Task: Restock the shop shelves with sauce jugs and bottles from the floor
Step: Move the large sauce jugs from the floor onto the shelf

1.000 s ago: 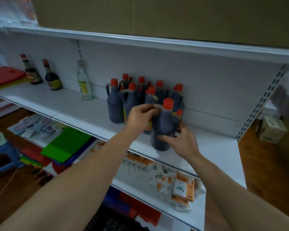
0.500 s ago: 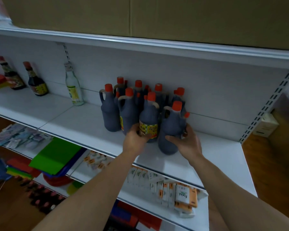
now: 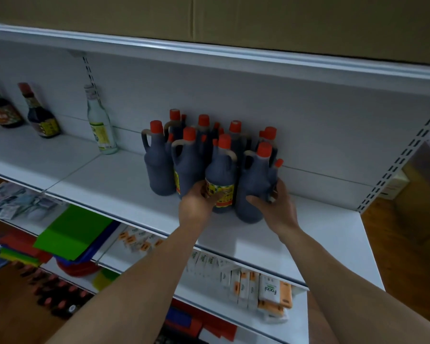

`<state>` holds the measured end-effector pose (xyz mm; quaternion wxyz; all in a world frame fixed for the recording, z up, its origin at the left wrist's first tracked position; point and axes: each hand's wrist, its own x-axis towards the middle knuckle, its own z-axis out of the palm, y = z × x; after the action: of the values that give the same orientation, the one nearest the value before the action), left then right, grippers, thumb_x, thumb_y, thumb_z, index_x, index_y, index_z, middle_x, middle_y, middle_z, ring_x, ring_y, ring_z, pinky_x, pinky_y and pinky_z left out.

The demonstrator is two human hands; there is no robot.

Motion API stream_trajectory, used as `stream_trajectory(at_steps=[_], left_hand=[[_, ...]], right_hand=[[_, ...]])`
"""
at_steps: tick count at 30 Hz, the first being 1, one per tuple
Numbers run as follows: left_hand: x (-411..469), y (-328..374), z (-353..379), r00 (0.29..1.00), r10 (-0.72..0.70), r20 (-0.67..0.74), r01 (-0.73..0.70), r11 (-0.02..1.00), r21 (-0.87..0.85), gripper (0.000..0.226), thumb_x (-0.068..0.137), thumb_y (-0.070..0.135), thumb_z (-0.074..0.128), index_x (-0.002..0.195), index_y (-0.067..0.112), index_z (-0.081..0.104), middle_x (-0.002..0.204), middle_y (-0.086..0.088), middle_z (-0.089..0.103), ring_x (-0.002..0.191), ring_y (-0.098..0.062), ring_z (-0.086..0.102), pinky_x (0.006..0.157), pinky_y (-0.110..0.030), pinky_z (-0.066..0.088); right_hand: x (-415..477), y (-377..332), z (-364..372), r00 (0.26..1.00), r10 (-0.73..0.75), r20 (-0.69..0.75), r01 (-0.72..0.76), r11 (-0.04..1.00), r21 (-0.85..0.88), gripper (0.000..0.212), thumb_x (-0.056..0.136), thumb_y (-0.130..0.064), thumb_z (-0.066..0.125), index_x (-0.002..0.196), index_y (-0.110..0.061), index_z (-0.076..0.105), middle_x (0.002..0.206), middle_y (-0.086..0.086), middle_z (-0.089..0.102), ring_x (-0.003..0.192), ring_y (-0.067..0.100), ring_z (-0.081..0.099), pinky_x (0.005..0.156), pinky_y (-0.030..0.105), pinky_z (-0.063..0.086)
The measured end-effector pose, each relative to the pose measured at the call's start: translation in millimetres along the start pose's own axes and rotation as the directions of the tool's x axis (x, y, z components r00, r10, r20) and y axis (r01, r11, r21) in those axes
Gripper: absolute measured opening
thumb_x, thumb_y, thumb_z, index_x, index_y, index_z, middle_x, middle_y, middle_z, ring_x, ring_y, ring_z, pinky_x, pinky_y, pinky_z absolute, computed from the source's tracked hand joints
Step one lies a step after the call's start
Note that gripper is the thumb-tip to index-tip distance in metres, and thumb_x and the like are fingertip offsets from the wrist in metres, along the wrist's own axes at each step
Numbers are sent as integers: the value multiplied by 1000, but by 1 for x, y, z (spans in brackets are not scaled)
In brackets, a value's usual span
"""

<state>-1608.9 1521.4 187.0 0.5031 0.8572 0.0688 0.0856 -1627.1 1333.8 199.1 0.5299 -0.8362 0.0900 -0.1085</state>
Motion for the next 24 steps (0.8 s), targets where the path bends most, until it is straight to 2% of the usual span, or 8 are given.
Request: stream_trajectory(at_steps=[9,15,17,21,24], left_hand=[[2,-8,6,999,32,-38,-32,999,1,33,82,30,71,112,18,63,99,-5,70,90,-28,63,69,-27,38],[-2,-14,-2,993,-29,112,44,991,-129,50,70,35,75,116,21,63,103,1,71,100,-22,66,88,-39,52],[-7,-17,-8,989,-23,146,43,990,-133,54,68,44,70,115,20,62,104,3,70,101,-18,65,89,-36,51],[-23,-25,-27,983,-21,181,44,991,-127,60,79,44,71,131,19,56,122,2,65,108,-16,62,94,-32,47],[-35,-38,-51,979,-31,201,62,987,-146,55,85,36,69,135,18,53,125,3,60,109,-16,60,94,-32,46]], right_hand=[[2,3,1,1000,-28,2,28,1000,-11,83,71,-34,81,141,-25,38,132,-3,57,117,20,56,91,42,52],[0,0,1,1000,18,21,-17,999,-41,87,73,-37,79,144,-24,32,141,0,51,126,24,51,96,45,50],[-2,-3,1,999,38,8,-37,998,-52,85,73,-37,79,144,-22,33,141,2,52,125,25,52,95,44,50],[-18,-5,3,997,72,-41,-73,997,-29,78,75,-34,78,141,-19,39,137,3,55,123,25,54,94,43,50],[-45,-9,10,986,132,-98,-131,991,9,74,78,-34,76,140,-18,41,136,4,55,122,25,54,97,42,48]])
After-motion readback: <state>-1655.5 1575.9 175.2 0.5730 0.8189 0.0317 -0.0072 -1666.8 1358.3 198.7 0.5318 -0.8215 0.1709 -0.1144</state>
